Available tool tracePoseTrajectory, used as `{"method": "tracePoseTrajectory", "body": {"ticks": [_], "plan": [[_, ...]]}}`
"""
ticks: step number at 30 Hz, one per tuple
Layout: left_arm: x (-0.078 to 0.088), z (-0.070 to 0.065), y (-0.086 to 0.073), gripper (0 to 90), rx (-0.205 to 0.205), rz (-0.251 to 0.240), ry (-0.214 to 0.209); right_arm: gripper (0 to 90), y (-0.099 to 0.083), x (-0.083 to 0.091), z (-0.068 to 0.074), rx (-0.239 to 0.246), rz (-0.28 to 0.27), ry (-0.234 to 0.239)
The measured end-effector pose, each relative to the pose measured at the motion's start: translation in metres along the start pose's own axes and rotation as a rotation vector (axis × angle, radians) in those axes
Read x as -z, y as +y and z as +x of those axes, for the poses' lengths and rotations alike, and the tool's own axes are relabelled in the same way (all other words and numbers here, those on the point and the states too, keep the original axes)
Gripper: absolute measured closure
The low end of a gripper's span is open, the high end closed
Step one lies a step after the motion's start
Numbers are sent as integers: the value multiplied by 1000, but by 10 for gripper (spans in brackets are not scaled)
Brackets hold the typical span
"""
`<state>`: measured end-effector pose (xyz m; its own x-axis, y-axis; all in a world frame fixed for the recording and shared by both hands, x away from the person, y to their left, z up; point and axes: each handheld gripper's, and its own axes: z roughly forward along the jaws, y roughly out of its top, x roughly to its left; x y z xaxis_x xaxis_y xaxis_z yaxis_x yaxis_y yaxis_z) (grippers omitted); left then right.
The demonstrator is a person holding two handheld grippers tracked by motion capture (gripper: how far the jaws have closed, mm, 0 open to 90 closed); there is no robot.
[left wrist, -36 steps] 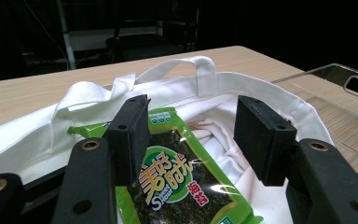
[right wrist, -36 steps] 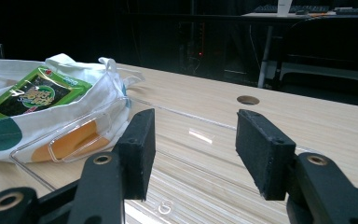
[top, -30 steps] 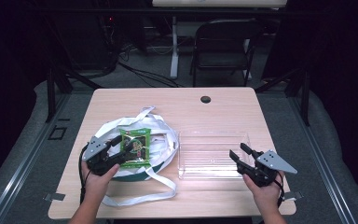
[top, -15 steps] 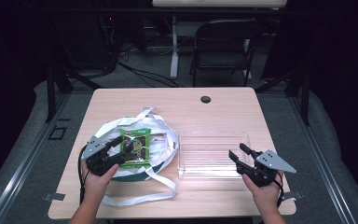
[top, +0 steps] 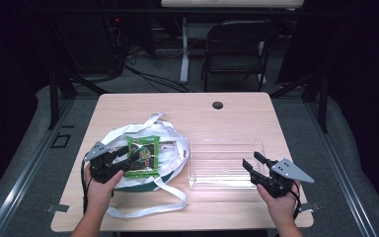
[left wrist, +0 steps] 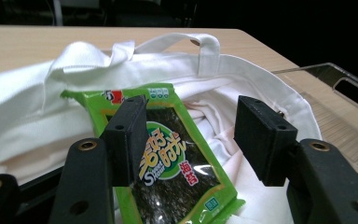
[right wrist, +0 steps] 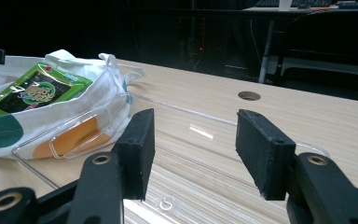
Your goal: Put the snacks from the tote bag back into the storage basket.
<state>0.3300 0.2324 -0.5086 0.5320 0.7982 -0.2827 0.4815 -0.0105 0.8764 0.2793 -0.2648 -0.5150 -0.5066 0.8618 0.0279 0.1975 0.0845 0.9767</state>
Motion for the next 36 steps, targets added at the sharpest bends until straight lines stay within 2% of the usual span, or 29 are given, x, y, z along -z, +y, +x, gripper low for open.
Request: {"method": "tracePoseTrajectory", "body": {"ticks": [3, 4, 5, 10, 12, 13, 17, 21, 25, 26, 27, 30, 36], "plan": [[0, 2, 1, 446, 20, 21, -1, 473, 0, 0, 0, -5, 1, 0], [0, 4, 2, 445, 41, 35, 3, 473, 0, 0, 0, -8, -1, 3], [0, 4, 2, 445, 41, 35, 3, 473, 0, 0, 0, -6, 5, 2], [0, 10, 5, 429, 107, 89, 5, 474, 0, 0, -1, -8, 12, 2], [-1, 11, 6, 420, 116, 98, 9, 474, 0, -1, 0, -13, 8, 1], [-1, 13, 7, 411, 140, 115, 6, 473, 0, 0, -1, -10, 14, 3], [-3, 14, 10, 393, 158, 134, 20, 472, 0, 0, 0, -20, 3, 5], [-7, 16, 16, 357, 209, 168, 31, 472, 0, 0, 0, -23, 5, 8], [-10, 17, 20, 330, 223, 179, 59, 472, 0, 0, 0, -26, 3, 8], [-12, 19, 22, 323, 235, 203, 68, 472, 0, 1, 0, -27, 6, 9], [-12, 19, 22, 313, 235, 203, 68, 472, 0, 1, 0, -27, 6, 9], [-17, 24, 27, 298, 236, 265, 99, 472, 0, 1, 0, -22, 11, 12], [-22, 34, 34, 312, 253, 312, 103, 471, -1, -1, 1, -19, 16, 13]]}}
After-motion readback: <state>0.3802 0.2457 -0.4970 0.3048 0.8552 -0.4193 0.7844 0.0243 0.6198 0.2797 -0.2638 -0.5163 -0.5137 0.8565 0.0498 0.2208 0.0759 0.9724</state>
